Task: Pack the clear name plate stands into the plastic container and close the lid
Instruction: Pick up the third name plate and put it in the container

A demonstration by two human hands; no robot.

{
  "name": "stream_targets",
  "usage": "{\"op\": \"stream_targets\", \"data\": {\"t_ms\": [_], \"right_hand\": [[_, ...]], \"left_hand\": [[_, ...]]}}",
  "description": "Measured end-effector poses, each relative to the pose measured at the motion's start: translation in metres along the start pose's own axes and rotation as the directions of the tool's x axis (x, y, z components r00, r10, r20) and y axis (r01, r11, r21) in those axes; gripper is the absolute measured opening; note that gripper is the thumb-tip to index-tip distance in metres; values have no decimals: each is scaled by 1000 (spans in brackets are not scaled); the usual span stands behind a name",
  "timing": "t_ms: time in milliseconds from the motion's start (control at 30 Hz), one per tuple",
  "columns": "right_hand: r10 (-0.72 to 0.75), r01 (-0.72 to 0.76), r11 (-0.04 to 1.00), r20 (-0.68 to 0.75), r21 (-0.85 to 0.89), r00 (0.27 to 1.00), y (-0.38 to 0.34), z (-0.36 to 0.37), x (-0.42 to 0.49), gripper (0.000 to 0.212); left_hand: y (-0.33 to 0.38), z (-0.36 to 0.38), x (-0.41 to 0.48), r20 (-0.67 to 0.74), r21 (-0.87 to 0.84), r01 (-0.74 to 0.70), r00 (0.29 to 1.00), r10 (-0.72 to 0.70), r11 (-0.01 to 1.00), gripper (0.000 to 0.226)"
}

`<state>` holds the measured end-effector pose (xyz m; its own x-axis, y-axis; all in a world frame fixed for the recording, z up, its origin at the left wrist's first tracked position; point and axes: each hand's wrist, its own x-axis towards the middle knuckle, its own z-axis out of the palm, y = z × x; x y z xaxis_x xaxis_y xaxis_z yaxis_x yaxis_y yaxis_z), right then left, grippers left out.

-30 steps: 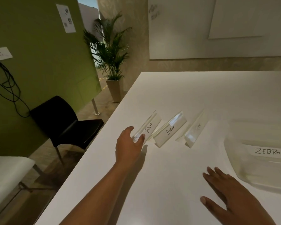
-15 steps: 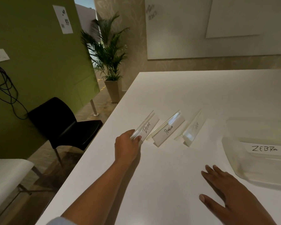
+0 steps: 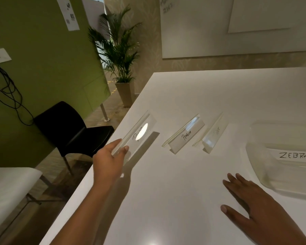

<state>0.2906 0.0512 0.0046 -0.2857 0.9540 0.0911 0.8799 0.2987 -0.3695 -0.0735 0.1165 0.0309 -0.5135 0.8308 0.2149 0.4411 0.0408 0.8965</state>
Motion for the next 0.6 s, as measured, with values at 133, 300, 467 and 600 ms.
{"op": "stream_targets", "data": {"t_ms": [133, 300, 467, 600], "right_hand": [[0, 0, 1000, 4, -1, 1000, -2, -2, -1, 71], [30, -30, 999, -8, 31, 1000, -5, -4, -3, 80], [35, -32, 984, -13, 177, 999, -9, -10, -6, 70], [79, -37, 813, -48, 581, 996, -11, -19, -8, 68]], "left_hand": [[-5, -35, -20, 40, 84, -87, 996, 84, 993, 46], [-4, -67, -54, 160, -99, -106, 980, 121, 989, 38], [8, -74, -67, 356, -200, -81, 922, 150, 976, 35], [23, -63, -67, 485, -222, -67, 858, 170, 973, 39]]}}
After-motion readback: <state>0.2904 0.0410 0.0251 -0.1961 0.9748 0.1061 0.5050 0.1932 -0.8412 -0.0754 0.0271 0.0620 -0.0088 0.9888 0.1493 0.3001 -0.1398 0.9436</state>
